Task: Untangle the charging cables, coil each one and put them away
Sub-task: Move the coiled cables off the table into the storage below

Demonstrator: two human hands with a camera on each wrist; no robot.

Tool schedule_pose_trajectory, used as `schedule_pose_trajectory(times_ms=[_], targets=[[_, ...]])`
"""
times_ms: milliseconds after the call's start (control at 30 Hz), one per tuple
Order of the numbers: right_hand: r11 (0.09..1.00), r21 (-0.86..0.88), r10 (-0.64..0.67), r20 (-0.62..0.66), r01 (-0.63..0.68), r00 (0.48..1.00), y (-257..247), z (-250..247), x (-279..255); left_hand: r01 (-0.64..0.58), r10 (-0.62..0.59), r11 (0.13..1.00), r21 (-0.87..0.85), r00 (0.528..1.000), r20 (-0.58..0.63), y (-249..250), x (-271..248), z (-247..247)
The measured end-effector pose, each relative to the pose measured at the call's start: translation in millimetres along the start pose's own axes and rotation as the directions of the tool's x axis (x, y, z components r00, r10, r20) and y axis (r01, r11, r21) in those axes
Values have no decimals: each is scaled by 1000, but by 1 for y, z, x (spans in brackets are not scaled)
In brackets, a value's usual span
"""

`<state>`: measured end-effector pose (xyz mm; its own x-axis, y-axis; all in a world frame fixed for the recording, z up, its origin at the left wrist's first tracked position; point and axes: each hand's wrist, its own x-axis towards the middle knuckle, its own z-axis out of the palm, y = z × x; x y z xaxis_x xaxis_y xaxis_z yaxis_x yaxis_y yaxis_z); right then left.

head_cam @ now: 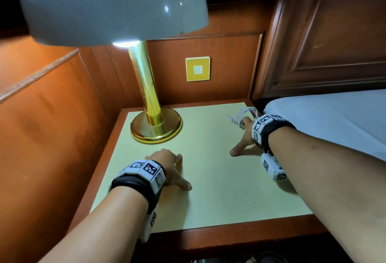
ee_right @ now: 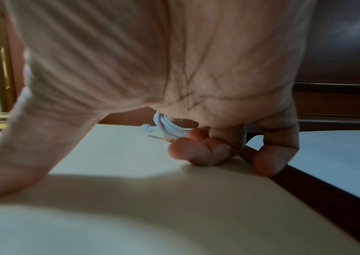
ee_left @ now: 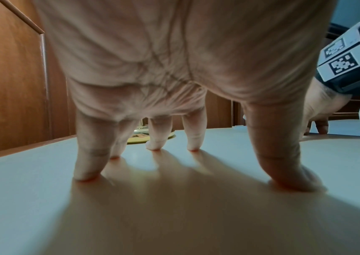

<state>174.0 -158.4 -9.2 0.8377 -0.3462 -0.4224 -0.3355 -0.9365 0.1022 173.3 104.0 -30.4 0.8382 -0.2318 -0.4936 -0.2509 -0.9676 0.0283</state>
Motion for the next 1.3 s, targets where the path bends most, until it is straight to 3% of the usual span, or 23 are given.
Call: schedule_pose_trajectory(times_ms=[200,300,467,700,933,1167,1300], targets=[[993,99,-68,-11,69,998,-1,12,-4,-17,17,1000,-1,1000,-21,-1,-1,2],[986,140,-76,-88,87,993,-3,32,-12,-15,13,999,-45,998,-57,-7,-2,10],[961,258,-73,-120,102,990,-22,62,-49,-71,45,983,-169,987,-152,-17,-19,31],[935,281,-208,-68,219,976,-52,90,-113,-123,83,971,-206,978,-192,-40,-58,62],[889,360,-273,-81,284,958,-53,109,-159,-54,4,972,-229,977,-215,-84,-108,87],[827,469,-257,-174,310,951,-60,105,-161,11,-71,967,-254,971,-230,-115,-129,101],[879,378,-255,-146,292,956,-79,103,-149,0,-68,971,-240,959,-275,-119,-127,108]])
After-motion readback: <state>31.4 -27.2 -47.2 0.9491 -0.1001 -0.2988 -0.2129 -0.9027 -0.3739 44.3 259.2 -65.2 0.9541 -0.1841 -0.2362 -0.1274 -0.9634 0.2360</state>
